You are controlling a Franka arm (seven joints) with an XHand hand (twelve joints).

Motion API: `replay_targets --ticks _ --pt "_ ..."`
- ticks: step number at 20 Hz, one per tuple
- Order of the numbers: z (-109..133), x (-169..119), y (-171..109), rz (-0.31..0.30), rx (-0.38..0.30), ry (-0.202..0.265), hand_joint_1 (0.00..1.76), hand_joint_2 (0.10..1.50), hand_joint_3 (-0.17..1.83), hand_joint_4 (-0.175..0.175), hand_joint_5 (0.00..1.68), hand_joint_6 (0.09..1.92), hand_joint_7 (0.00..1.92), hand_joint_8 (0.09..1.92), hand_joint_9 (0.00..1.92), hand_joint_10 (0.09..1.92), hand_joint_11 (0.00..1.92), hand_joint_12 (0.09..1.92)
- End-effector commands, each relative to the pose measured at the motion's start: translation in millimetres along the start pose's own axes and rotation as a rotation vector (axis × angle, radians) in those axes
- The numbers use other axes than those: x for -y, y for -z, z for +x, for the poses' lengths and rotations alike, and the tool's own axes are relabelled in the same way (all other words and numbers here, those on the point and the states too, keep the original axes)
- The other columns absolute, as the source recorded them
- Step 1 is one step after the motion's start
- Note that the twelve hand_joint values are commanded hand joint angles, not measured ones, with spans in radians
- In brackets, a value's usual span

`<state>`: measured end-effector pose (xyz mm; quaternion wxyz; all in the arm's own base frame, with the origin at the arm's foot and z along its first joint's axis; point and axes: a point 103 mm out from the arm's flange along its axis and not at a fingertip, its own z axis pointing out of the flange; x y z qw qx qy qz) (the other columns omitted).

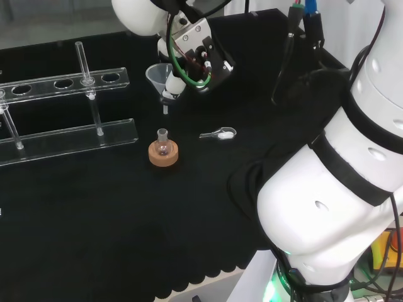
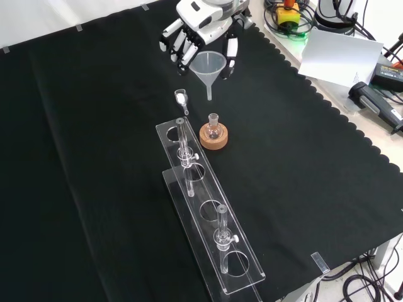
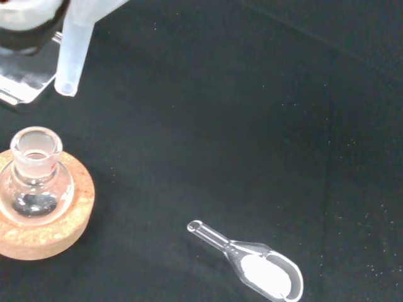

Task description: Place the funnel on the round-bottom flask.

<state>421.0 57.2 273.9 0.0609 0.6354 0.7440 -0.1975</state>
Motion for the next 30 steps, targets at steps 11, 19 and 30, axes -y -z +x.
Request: replay_targets --ticks 11,19,30 --pt "25.5 -5.0 -13.8 0.024 -0.022 0.005 0.82 0.60 0.50 0.104 0.90 0.52 1.29 0.16 0.86 0.31 0.00 1.29" --pt "30.6 -2.2 -25.2 0.046 -0.040 -0.005 0.83 0.59 0.50 0.105 0.90 0.53 1.29 0.16 0.87 0.31 0.00 1.30" --pt "25.7 -9.7 -30.5 0.050 -0.057 -0.050 0.83 0.59 0.52 0.105 0.90 0.53 1.29 0.16 0.87 0.31 0.00 1.30"
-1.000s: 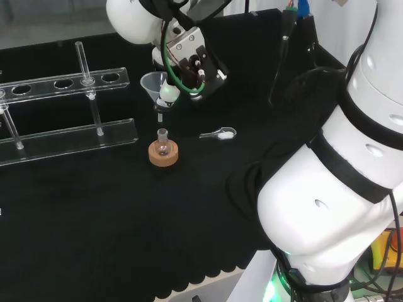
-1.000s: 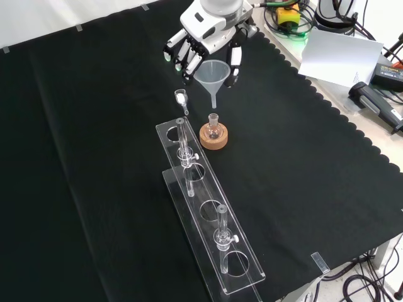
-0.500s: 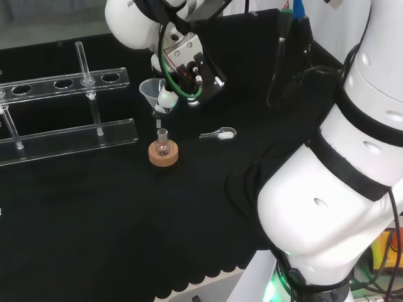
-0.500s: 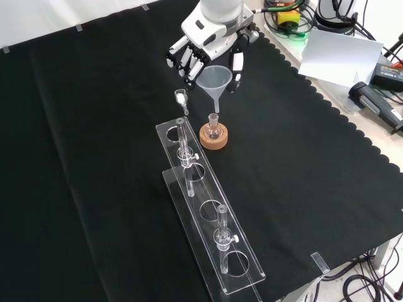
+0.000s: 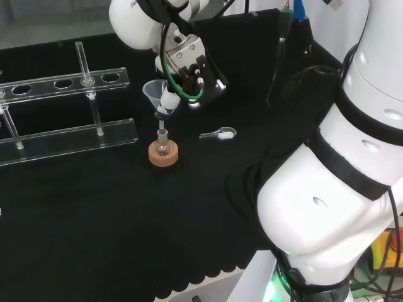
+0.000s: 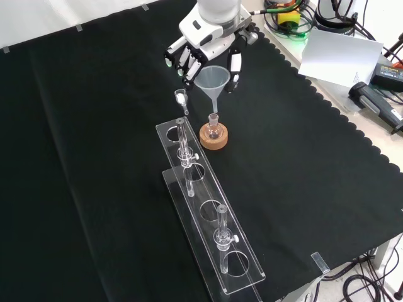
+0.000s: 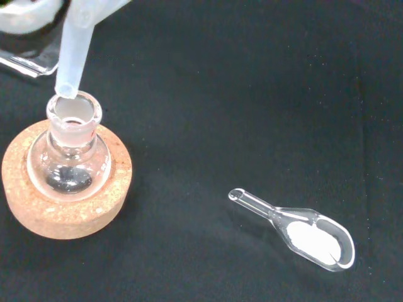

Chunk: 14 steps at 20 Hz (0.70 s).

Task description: Place the funnel on the round-bottom flask.

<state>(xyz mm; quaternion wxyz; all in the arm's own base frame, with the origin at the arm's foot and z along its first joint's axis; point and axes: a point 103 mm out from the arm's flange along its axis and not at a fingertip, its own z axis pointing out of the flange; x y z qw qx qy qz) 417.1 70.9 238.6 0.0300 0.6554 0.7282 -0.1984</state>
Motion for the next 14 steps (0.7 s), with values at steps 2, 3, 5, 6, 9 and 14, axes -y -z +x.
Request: replay_targets --ticks 2,3,5,6,9,14 --pt "1.6 -5.1 -3.3 0.004 -0.008 -0.010 0.83 0.59 0.52 0.105 0.91 0.53 1.29 0.16 0.87 0.31 0.00 1.30" --pt "2.4 -5.2 -3.7 0.004 -0.008 -0.009 0.83 0.59 0.52 0.105 0.91 0.53 1.29 0.16 0.87 0.31 0.00 1.30" --pt "4.0 -4.8 -4.9 0.008 -0.010 -0.006 0.83 0.59 0.52 0.105 0.91 0.53 1.29 0.16 0.87 0.31 0.00 1.30" --pt "4.7 -4.4 -6.0 0.010 -0.010 -0.005 0.83 0.59 0.52 0.105 0.91 0.53 1.29 0.16 0.87 0.31 0.00 1.30" --pt "4.9 -4.2 -8.3 0.015 -0.011 -0.005 0.83 0.59 0.52 0.105 0.91 0.53 1.29 0.16 0.87 0.31 0.00 1.30" --pt "4.0 -5.0 -10.0 0.025 -0.018 -0.012 0.83 0.59 0.53 0.104 0.91 0.53 1.29 0.16 0.87 0.31 0.00 1.30"
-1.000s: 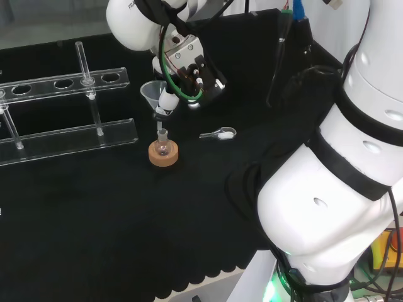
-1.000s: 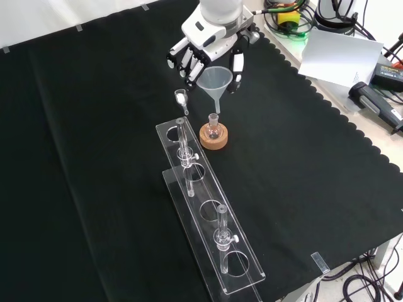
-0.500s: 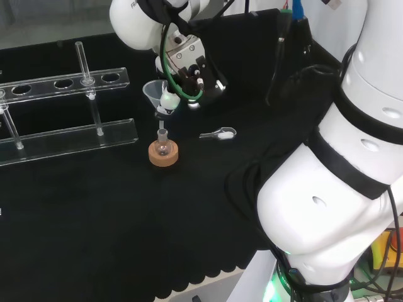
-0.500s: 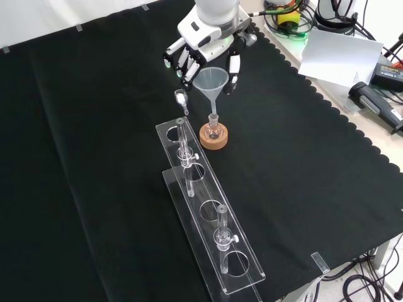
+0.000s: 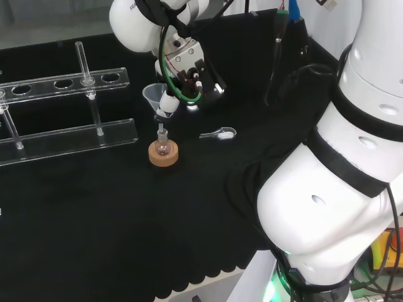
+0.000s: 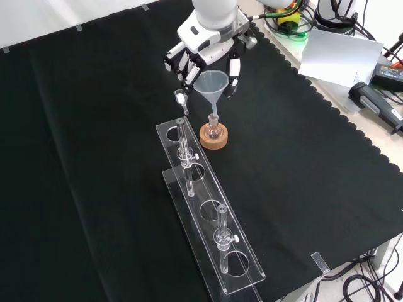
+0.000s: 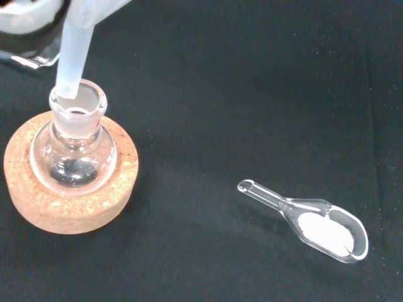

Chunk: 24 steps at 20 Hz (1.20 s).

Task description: Place the funnel on the round-bottom flask.

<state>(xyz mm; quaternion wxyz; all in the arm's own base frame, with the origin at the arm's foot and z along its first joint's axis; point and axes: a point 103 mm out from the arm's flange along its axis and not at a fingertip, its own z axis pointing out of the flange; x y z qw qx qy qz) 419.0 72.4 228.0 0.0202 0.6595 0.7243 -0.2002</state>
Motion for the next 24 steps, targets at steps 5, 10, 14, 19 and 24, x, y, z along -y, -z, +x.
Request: replay_targets --ticks 5,10,14,19,24 --pt "0.4 -1.4 -8.0 0.014 -0.024 -0.015 0.83 0.58 0.53 0.104 0.91 0.53 1.29 0.16 0.87 0.30 0.00 1.30" --pt "-0.3 -2.8 -14.9 0.024 -0.038 -0.019 0.83 0.58 0.54 0.104 0.91 0.53 1.29 0.16 0.87 0.30 0.00 1.30" --pt "0.3 -3.7 -18.5 0.029 -0.044 -0.023 0.83 0.58 0.54 0.104 0.91 0.53 1.29 0.16 0.87 0.30 0.00 1.30" --pt "3.5 -4.1 -23.2 0.037 -0.059 -0.034 0.83 0.58 0.54 0.103 0.91 0.53 1.29 0.16 0.87 0.30 0.00 1.30" --pt "8.7 -3.7 -30.5 0.055 -0.088 -0.049 0.83 0.58 0.55 0.103 0.91 0.53 1.29 0.15 0.87 0.30 0.00 1.30"
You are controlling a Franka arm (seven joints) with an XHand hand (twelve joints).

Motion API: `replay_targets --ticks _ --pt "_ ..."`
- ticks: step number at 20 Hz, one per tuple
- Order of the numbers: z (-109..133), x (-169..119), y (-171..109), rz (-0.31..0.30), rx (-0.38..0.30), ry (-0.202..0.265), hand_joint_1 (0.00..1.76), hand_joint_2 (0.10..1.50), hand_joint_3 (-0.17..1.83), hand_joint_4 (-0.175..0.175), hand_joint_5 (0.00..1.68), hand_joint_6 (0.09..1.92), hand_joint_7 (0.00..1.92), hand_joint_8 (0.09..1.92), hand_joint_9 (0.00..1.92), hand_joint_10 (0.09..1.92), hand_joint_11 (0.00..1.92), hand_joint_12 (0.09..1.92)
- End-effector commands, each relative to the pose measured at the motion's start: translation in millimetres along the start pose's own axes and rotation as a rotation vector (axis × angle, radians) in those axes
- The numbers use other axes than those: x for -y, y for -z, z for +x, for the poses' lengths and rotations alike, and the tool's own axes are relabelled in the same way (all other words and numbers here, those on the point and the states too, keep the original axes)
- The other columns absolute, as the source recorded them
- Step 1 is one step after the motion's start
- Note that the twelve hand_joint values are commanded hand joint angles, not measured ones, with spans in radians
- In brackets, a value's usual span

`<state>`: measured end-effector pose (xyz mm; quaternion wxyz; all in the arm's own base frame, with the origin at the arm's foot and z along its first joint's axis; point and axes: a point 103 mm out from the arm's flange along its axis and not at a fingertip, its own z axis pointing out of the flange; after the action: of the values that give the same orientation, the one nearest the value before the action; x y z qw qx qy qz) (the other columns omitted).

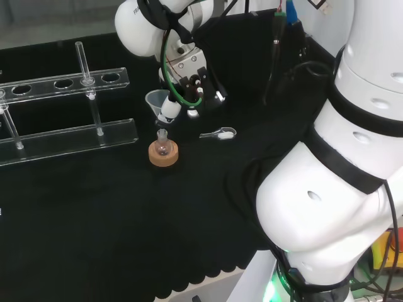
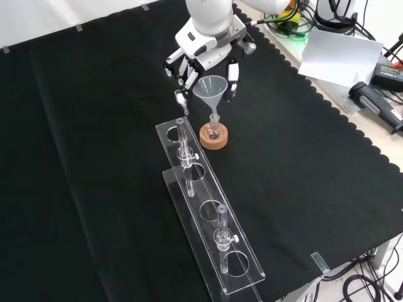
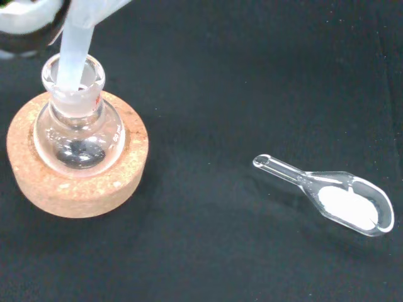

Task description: Place the funnel on the round-bottom flask.

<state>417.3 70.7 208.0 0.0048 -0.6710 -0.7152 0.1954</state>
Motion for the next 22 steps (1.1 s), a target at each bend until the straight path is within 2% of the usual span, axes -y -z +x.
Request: replay_targets --ticks 1,17,22 --pt "5.3 -0.7 -13.1 0.028 -0.046 -0.030 0.83 0.58 0.55 0.102 0.90 0.53 1.29 0.15 0.87 0.30 0.00 1.30" --pt "7.9 0.3 -20.3 0.018 -0.037 -0.038 0.83 0.57 0.56 0.102 0.91 0.53 1.29 0.15 0.88 0.30 0.00 1.30" --pt "6.8 -0.9 -21.0 0.016 -0.018 -0.016 0.83 0.57 0.56 0.102 0.91 0.53 1.29 0.15 0.88 0.30 0.00 1.30"
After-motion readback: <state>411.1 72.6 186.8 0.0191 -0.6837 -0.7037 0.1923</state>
